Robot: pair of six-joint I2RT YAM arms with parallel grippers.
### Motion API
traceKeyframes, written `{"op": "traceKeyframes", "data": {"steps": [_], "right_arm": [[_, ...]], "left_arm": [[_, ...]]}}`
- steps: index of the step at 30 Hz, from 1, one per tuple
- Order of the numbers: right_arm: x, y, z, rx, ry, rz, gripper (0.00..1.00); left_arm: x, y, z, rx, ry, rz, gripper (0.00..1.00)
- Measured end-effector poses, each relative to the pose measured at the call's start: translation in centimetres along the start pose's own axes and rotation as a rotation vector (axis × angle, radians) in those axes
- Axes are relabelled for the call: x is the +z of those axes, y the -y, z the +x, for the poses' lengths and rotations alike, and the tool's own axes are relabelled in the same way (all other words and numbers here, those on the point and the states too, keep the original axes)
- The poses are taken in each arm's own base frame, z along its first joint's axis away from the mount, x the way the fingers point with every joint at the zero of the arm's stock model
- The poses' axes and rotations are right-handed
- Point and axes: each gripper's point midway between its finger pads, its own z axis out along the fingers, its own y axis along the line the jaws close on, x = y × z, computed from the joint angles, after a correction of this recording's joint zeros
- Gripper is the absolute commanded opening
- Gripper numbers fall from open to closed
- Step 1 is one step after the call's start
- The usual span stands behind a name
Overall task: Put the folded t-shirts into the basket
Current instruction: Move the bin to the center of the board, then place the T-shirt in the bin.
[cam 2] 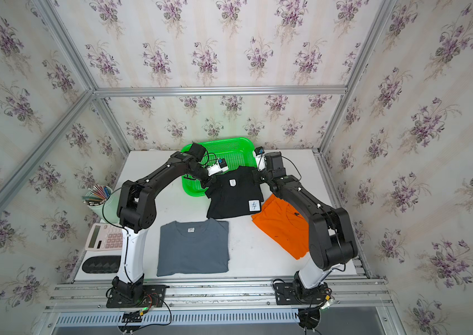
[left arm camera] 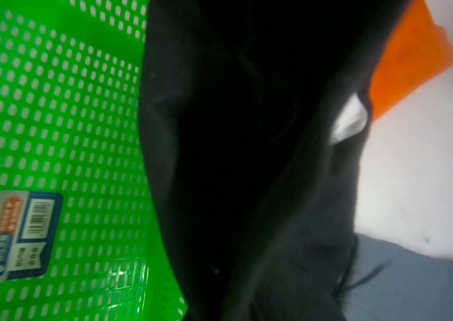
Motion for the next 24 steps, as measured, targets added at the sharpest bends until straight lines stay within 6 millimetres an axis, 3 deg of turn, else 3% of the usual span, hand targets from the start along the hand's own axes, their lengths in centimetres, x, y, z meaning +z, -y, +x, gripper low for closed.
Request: {"op": "traceKeyframes", "data": {"steps": [8, 16, 20, 24], "right_arm": [[-6.1, -2.5, -3.4, -0.071, 0.124, -0.09, 0.0], [-11.9, -5.1, -6.8, -0.143, 0.24, -0.19, 0.0], [-13.1, -6.0, -8.9, -0.174, 0.287, -0.235, 0.0], [-12.6, -6.7, -10.4, -0.205, 0.296, -0.281, 0.0]], "left_arm": [[-6.1, 5.1, -1.5, 0.075, 0.006, 0.014, 0.0], [-13.9, 10.7, -4.5, 0.2, 0.082, -0.036, 0.0], [-16.9, 13.1, -5.5, 0.281, 0.102, -0.056, 0.0], [-18.3, 13.7, -4.8, 0.352, 0.048, -0.094, 0.0]]}}
